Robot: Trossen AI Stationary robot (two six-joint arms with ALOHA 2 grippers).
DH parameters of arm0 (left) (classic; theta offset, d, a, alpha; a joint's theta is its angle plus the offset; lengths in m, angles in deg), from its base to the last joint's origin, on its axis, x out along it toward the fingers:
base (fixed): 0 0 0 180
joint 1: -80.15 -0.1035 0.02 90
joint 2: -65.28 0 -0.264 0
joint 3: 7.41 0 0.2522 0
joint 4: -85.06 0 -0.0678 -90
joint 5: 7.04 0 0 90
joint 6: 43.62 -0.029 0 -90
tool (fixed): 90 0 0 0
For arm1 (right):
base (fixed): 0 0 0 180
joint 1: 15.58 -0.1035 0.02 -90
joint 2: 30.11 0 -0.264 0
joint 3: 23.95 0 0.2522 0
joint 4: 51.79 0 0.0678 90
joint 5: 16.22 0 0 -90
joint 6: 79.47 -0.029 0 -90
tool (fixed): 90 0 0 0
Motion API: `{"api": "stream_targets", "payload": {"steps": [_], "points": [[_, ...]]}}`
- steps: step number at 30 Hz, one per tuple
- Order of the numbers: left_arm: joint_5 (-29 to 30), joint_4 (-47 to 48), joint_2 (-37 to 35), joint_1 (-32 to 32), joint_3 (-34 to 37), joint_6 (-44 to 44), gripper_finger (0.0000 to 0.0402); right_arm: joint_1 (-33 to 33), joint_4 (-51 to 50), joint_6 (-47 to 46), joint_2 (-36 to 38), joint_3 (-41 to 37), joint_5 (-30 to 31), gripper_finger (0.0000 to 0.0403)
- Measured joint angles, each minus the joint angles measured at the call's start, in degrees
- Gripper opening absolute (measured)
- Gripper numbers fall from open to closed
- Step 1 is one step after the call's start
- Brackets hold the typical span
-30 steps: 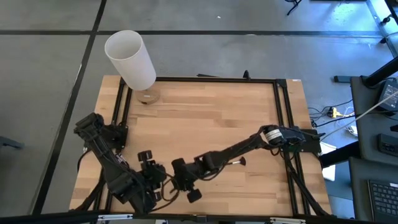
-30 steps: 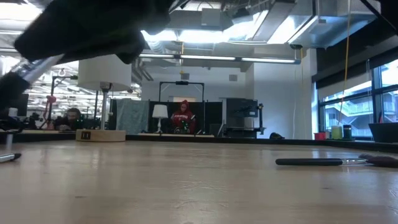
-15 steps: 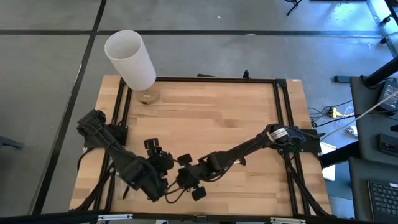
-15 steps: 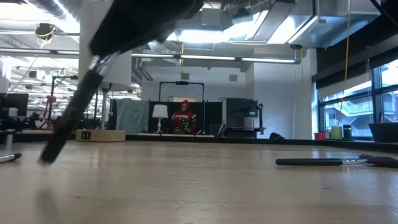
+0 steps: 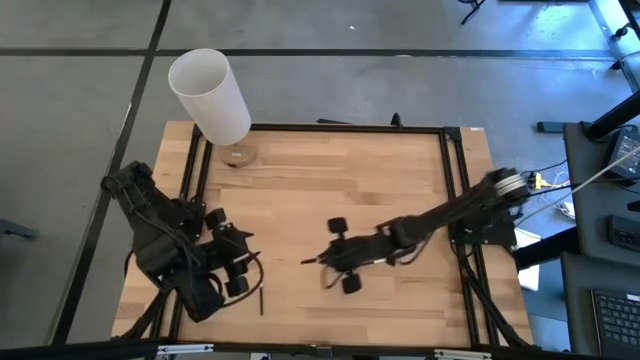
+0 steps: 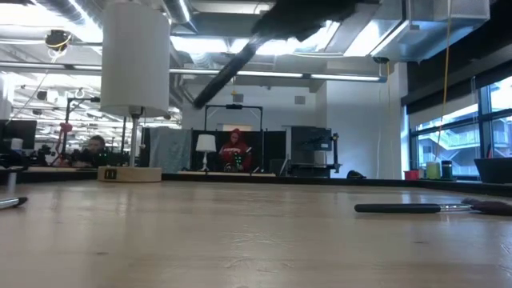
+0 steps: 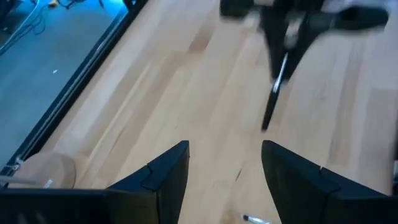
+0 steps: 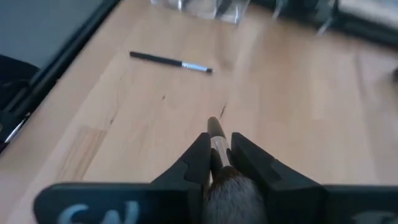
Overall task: Put items in baskets/containers
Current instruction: Put the blush brush into the transparent organizer
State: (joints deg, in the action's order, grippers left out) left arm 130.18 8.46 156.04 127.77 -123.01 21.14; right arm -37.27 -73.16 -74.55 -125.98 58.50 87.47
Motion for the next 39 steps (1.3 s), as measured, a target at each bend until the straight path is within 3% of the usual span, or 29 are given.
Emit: {"api": "stream_targets", "payload": {"steps": [3, 7, 13, 18, 27, 39], "points": [[-2.1, -3.2, 0.0, -3.2, 3.9, -2.6, 0.0196, 0.1, 7.4, 4.5, 6.9, -8.7, -0.4, 0.0053], [-8.2, -11.7, 0.0, -10.5, 12.3, -10.0, 0.0196, 0.6, 11.5, 4.6, 13.3, -14.2, -1.7, 0.0053], [-26.0, -43.3, 0.2, -22.7, 24.1, -34.4, 0.0196, 1.1, 10.1, 4.6, 14.9, -15.8, -6.5, 0.0053], [-39.5, -64.1, 0.1, -29.4, 26.9, -47.0, 0.0196, 1.5, 8.0, 6.2, 13.9, -15.8, -12.1, 0.0053], [-51.5, -79.9, 2.1, -34.5, 34.2, -49.4, 0.0196, 1.5, 9.1, 5.9, 13.9, -15.8, -11.9, 0.0053], [-55.8, -88.7, 6.4, -34.4, 35.0, -49.2, 0.0196, 1.5, 13.6, 5.6, 13.9, -15.8, -11.8, 0.0053]]}}
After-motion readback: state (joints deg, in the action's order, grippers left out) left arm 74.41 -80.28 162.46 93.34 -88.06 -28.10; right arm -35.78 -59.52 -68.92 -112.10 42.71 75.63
